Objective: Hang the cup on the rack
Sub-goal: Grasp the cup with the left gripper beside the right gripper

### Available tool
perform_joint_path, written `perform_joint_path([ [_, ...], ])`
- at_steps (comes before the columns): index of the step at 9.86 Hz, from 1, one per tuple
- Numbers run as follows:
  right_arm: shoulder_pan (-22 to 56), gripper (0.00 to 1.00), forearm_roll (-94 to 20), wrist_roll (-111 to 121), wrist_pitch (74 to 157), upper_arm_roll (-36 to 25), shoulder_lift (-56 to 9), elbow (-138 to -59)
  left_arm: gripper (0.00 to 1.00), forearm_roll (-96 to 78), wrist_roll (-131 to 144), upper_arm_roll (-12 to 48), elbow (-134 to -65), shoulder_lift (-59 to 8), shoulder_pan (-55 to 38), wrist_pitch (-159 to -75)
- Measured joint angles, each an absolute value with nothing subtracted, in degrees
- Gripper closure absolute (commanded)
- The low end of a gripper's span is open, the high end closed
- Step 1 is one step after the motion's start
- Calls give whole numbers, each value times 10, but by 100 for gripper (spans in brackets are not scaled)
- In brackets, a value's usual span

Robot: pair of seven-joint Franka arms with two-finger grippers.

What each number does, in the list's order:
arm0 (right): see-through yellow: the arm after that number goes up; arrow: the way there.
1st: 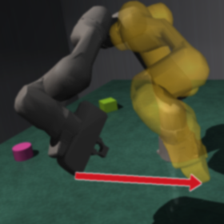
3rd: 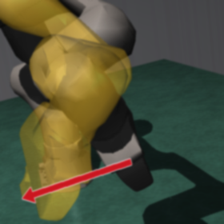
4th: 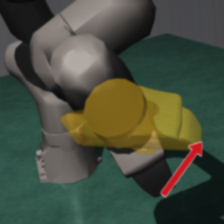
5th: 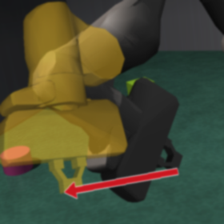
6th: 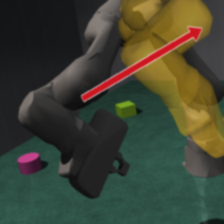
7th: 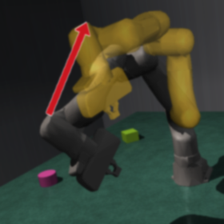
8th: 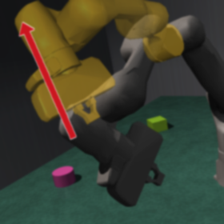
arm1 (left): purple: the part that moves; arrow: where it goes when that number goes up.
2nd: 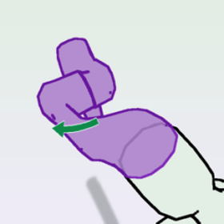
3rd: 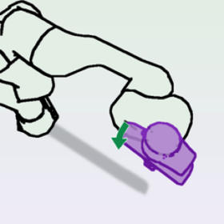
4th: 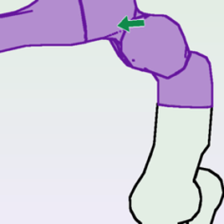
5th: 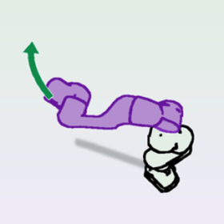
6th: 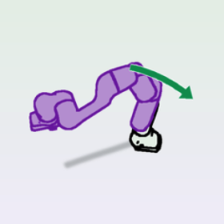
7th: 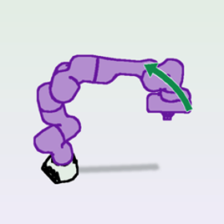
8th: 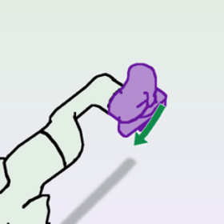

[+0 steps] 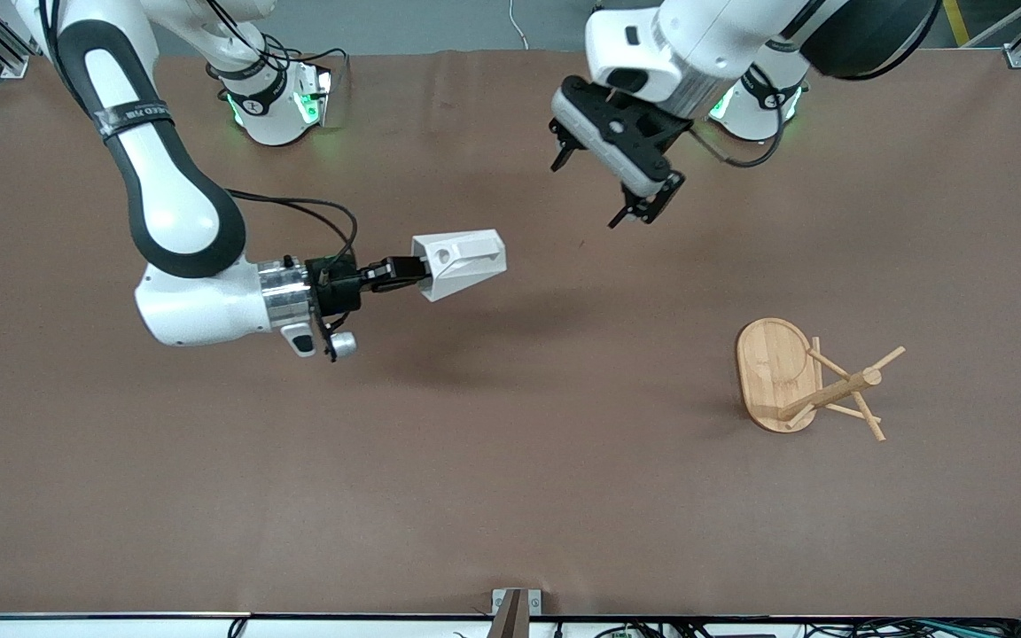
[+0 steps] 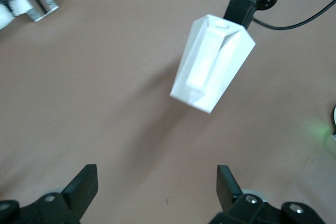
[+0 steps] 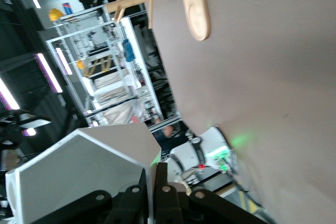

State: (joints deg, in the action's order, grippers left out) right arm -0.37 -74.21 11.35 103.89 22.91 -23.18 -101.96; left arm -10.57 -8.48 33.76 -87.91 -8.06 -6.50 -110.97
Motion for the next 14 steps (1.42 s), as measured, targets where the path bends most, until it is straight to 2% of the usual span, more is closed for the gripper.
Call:
perform_joint_path([
  [5,-2,100,-798,114,1039,270,-232,-1027,0,-106,-108,342,-870,-125,-117,-1157],
  [10,-2,100,-800,116,1039,272,-232,-1027,0,-81,-147,342,-851,-171,-125,-1157],
  [11,-2,100,-807,116,1039,273,-232,-1027,16,-80,-147,342,-850,-174,-126,-1157],
  [12,-2,99,-811,117,1040,273,-232,-1027,51,-80,-147,342,-847,-174,-128,-1157],
  [13,-3,99,-812,119,1039,272,-231,-1027,71,-77,-147,342,-845,-174,-130,-1155],
  [14,-3,99,-812,123,1039,272,-231,-1027,83,-77,-147,342,-843,-173,-131,-1153],
])
